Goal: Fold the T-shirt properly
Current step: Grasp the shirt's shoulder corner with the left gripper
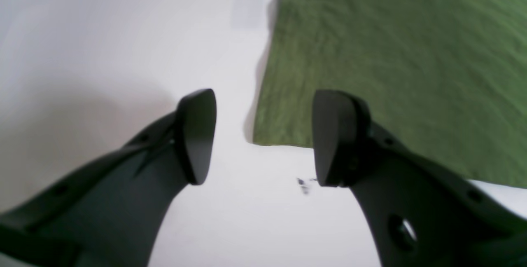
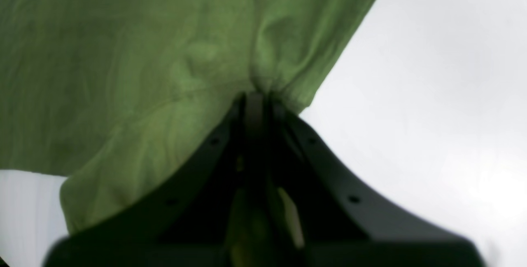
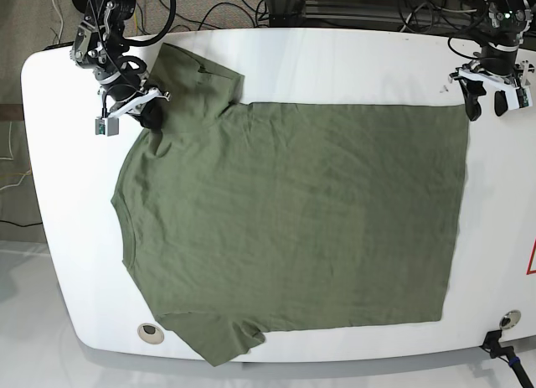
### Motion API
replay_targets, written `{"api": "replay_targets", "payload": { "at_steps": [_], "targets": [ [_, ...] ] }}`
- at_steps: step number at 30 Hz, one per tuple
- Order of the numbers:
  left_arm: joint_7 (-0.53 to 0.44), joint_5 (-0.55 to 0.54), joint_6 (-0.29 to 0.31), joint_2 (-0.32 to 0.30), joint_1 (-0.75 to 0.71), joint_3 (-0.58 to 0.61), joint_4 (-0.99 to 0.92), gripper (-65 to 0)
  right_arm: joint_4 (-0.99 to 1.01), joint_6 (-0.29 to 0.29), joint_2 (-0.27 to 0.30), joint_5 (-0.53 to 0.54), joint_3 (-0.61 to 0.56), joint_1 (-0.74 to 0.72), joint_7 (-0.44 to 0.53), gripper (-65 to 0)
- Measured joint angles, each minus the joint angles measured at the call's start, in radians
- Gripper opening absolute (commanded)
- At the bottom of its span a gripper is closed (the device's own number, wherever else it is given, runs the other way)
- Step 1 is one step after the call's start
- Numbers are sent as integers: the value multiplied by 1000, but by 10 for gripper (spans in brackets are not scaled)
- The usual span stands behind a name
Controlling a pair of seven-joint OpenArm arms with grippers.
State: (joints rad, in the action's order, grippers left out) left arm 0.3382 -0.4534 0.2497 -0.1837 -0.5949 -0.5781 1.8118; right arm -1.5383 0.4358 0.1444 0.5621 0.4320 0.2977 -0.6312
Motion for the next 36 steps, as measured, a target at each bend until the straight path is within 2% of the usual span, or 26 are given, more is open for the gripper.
{"api": "replay_targets", "payload": {
  "at_steps": [3,4,5,6,7,8,14,19,20,25,36],
  "targets": [
    [9,31,5,5,28,-17,-71,-324,1,2,0,-1,0,1,0,-650],
    [27,45,-16,8,37,-36,-115,-325,1,2,0,0,0,2,0,-650],
    [18,31,18,8,36,-50,-129,-328,1,2,0,0,0,2,0,-650],
    [13,21,20,7,44,-56,-153,-329,-2,2,0,0,0,2,-1,-650],
    [42,35,-4,9,52,-62,-185,-332,-2,3,0,0,0,2,-4,-650],
    [35,29,15,8,49,-66,-194,-333,-3,2,0,-1,0,2,-6,-650],
    [64,26,43,8,64,-77,-245,-334,-10,2,2,10,-2,2,-18,-650],
    [99,-49,76,-45,132,-104,-274,-343,-10,2,3,11,-1,1,-16,-650],
    [160,-57,83,-50,144,-119,-296,-333,-10,2,3,12,-1,2,-16,-650],
    [250,-136,130,-58,205,-128,-322,-306,-11,2,3,11,-1,2,-16,-650],
    [320,-180,114,-31,216,-120,-324,-292,-12,2,3,11,-2,2,-16,-650]
  ]
}}
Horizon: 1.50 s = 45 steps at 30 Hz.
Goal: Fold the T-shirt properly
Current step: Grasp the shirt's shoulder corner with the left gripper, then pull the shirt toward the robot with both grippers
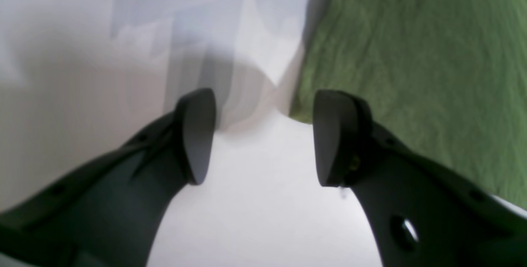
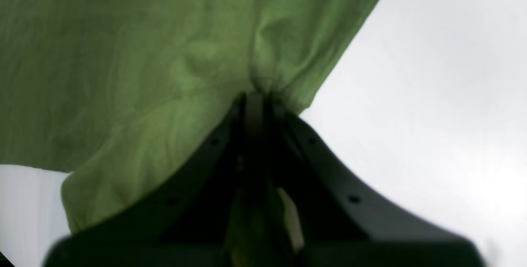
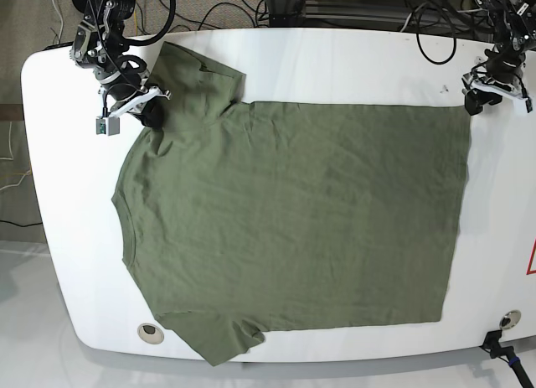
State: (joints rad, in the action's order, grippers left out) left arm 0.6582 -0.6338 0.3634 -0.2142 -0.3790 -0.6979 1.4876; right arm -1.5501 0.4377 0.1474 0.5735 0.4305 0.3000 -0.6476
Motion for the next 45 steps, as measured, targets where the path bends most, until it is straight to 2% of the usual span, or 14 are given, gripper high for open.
{"api": "replay_targets", "payload": {
  "at_steps": [7,9,13,23,27,28,29,31,33,38,43,45],
  "targets": [
    [-7,0,1,28,-2,11,10,-279,-1,0,0,0,-2,1,1,-650],
    [10,-59,12,22,3,1,8,-273,7,3,-1,4,2,0,-3,-650],
    [37,-102,21,16,30,-5,-24,-268,7,5,-1,4,2,0,-3,-650],
    [-4,-89,34,8,73,10,-92,-273,6,5,-1,8,2,0,0,-650],
    [-22,-81,34,3,83,36,-105,-294,6,5,-1,8,2,-1,-2,-650],
    [-28,-77,35,2,83,42,-109,-316,6,5,-1,8,3,-1,-2,-650],
    [-33,-77,35,2,83,47,-110,-368,4,5,-1,7,3,-1,-3,-650],
    [-45,-69,35,2,82,51,-114,-533,4,5,-1,7,3,0,-3,-650],
    [-49,-60,32,8,77,55,-114,-650,3,8,-1,7,2,0,-3,-650],
    [-42,-53,34,14,53,52,-87,-650,-7,8,-3,6,11,6,-8,-650],
    [-9,-54,41,12,-19,47,-15,-650,-92,-1,0,1,84,101,-34,-650],
    [33,-36,41,14,-42,40,34,-650,-139,-11,-1,-20,103,132,-59,-650]
  ]
}}
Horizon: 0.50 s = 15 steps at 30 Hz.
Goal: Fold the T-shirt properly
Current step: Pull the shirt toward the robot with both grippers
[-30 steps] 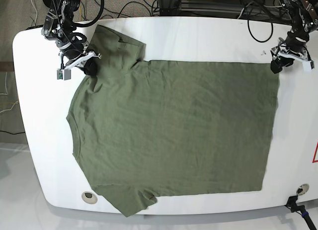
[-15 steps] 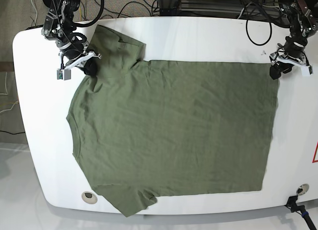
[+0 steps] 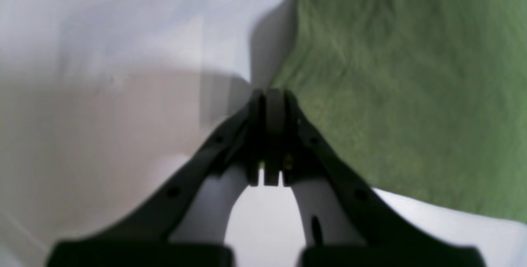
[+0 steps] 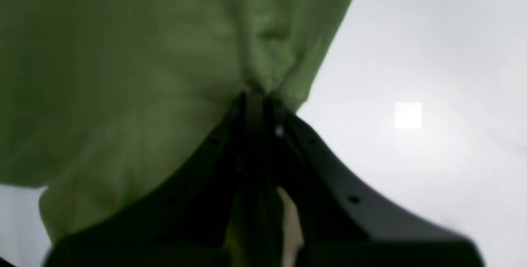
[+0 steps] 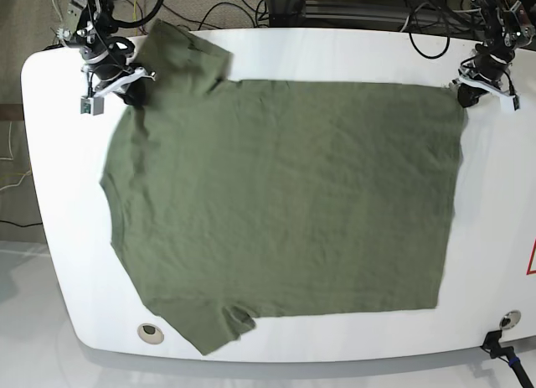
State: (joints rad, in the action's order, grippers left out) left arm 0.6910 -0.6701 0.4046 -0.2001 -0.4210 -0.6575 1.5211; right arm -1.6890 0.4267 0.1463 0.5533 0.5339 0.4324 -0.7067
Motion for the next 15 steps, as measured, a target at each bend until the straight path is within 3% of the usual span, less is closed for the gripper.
{"api": "replay_targets", "payload": {
  "at_steps": [5,15],
  "targets": [
    [5,-5,1,5,-73,-45,136,-650,-129,-3,-2,-5,69,95,-11,-650],
    [58,-23,8,28,-158,-111,317,-650,-223,-7,-2,-3,64,163,-10,-650]
  ]
}}
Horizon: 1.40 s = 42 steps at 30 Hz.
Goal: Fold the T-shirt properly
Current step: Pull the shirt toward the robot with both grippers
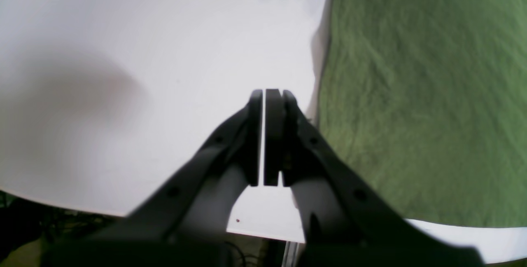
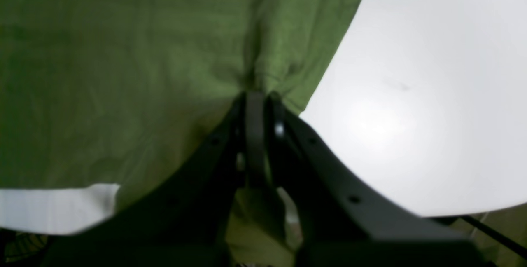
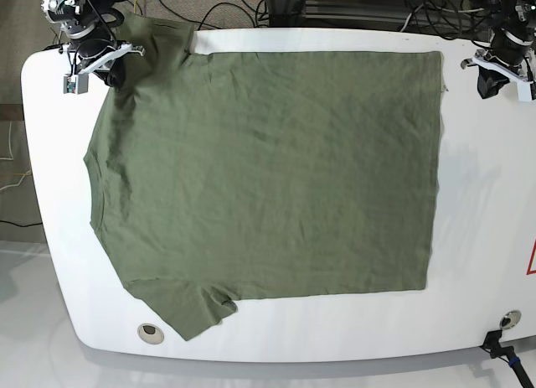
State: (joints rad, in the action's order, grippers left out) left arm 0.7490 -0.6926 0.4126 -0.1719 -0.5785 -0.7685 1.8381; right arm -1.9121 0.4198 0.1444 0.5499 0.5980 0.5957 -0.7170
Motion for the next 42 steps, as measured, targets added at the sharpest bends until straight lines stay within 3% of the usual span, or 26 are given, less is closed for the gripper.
{"api": "replay_targets", "payload": {
  "at_steps": [7,16,18,22,26,31,39,42],
  "targets": [
    [45,29,-18,19,12,-1,-20,-642,28,10,-9,5,-18,-34,-19,-631],
    [29,19,-11,13,15,-1,-19,-639,27,10,-6,5,-16,-44,-16,-631],
    [29,19,-11,13,16,-1,-19,-579,27,11,-6,5,-16,-44,-17,-631],
    [29,19,-10,14,16,5,-19,-388,27,10,-6,5,-16,-44,-17,-631],
    [29,19,0,13,16,5,-19,-295,27,11,-6,5,-16,-44,-17,-631],
    [69,20,147,18,13,2,-19,-288,27,11,-6,5,-17,-50,-17,-631],
    [87,30,164,79,-42,-1,-21,-288,27,11,-8,5,-17,-63,-17,-631],
    [51,26,165,100,-67,-1,-19,-288,27,11,-8,5,-16,-63,-17,-631]
  ]
}}
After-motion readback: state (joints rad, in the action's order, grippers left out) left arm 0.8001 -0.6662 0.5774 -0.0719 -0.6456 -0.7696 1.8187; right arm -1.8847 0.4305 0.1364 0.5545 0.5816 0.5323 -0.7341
